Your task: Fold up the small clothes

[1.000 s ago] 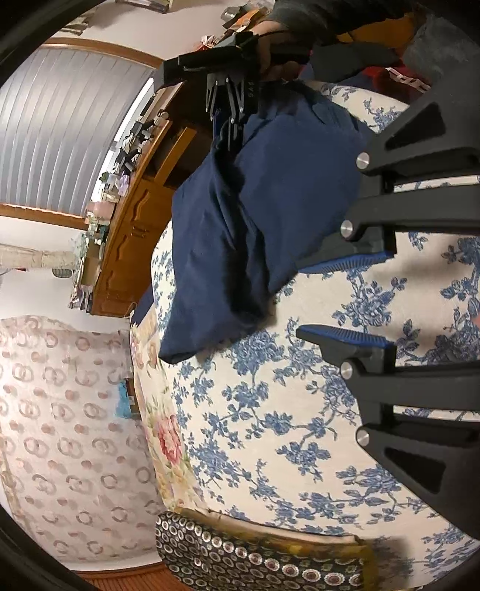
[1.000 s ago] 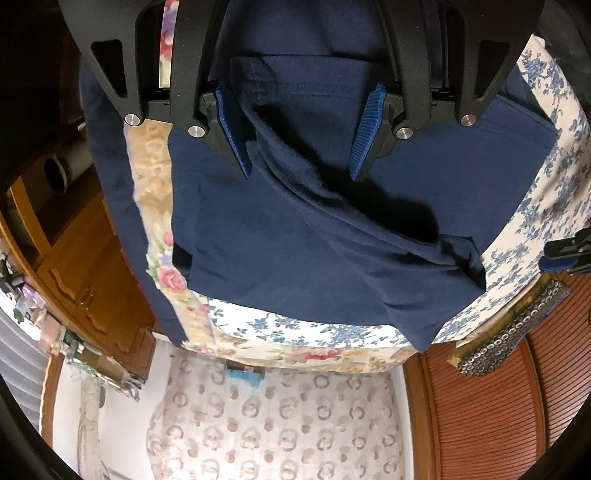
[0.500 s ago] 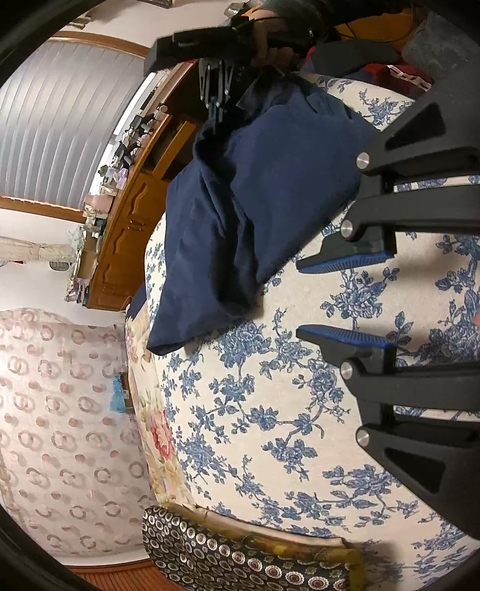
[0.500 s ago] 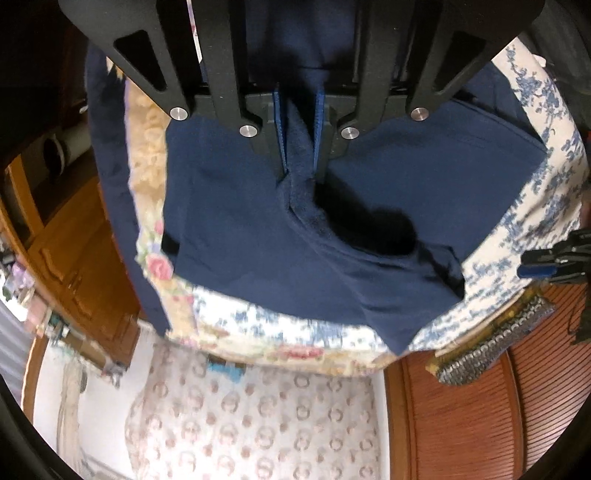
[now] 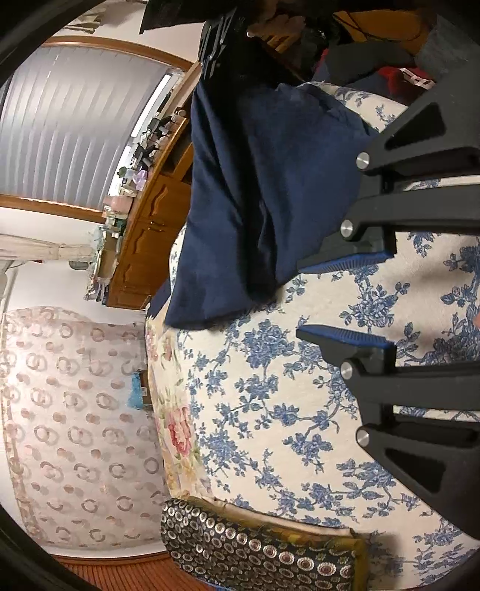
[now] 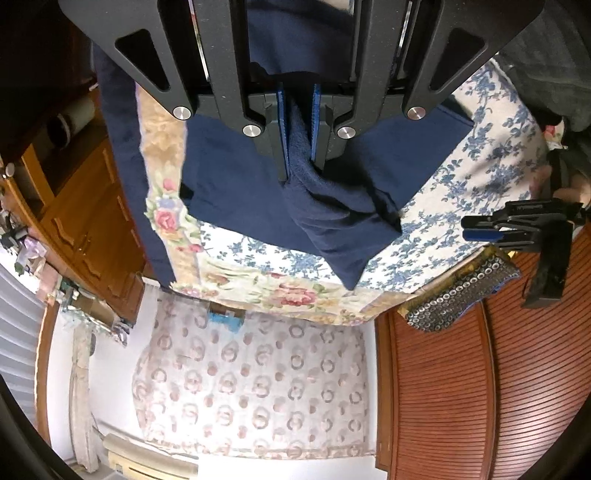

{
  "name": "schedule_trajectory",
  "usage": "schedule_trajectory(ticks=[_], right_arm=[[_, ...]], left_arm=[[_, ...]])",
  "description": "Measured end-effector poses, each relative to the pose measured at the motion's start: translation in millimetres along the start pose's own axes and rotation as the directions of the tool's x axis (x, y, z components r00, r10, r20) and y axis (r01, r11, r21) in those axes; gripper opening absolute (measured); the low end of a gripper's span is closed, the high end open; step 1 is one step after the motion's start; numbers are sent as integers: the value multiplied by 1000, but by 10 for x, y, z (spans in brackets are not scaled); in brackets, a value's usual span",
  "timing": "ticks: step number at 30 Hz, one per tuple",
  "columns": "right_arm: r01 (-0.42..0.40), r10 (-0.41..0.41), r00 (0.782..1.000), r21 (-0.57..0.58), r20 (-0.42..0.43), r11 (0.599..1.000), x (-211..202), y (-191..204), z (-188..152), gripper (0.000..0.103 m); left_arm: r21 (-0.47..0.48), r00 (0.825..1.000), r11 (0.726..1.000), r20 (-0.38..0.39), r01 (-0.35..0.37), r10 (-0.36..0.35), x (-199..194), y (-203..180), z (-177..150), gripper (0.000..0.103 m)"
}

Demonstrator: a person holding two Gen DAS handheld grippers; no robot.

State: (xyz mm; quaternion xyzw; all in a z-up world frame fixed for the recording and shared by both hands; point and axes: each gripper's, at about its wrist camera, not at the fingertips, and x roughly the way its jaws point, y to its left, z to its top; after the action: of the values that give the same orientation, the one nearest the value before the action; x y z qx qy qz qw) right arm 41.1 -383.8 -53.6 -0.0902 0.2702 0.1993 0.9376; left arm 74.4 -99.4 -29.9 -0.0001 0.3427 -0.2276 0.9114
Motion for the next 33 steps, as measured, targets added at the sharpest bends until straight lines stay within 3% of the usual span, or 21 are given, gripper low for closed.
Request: schedule_trajectory(ticks=[4, 11, 15, 19, 21, 33], right_arm=[[33, -32, 999, 17, -41, 999, -71, -92, -96, 7], [90, -76, 983, 76, -167, 993, 177, -268, -545, 8], [83, -64, 983, 102, -174, 991, 172, -284, -628, 22], [61, -54, 994, 74, -98, 995, -12, -202, -474, 31], [69, -65, 995, 48, -75, 997, -30, -148, -367, 42], [-37, 37, 996, -1, -77, 999, 808, 172, 156, 47]], left_arm=[[7, 1000, 1000, 17, -2, 2, -53, -37, 27, 26], [12, 999, 1000, 38, -9, 9, -99, -66, 38, 26], [17, 999, 1000, 38, -19, 19, -102, -73, 51, 26], [18, 999, 999, 40, -29, 28, -105, -72, 53, 26], [19, 999, 999, 43, -31, 30, -110, -70, 56, 26], [16, 998, 999, 41, -46, 45, -112, -29, 24, 26]])
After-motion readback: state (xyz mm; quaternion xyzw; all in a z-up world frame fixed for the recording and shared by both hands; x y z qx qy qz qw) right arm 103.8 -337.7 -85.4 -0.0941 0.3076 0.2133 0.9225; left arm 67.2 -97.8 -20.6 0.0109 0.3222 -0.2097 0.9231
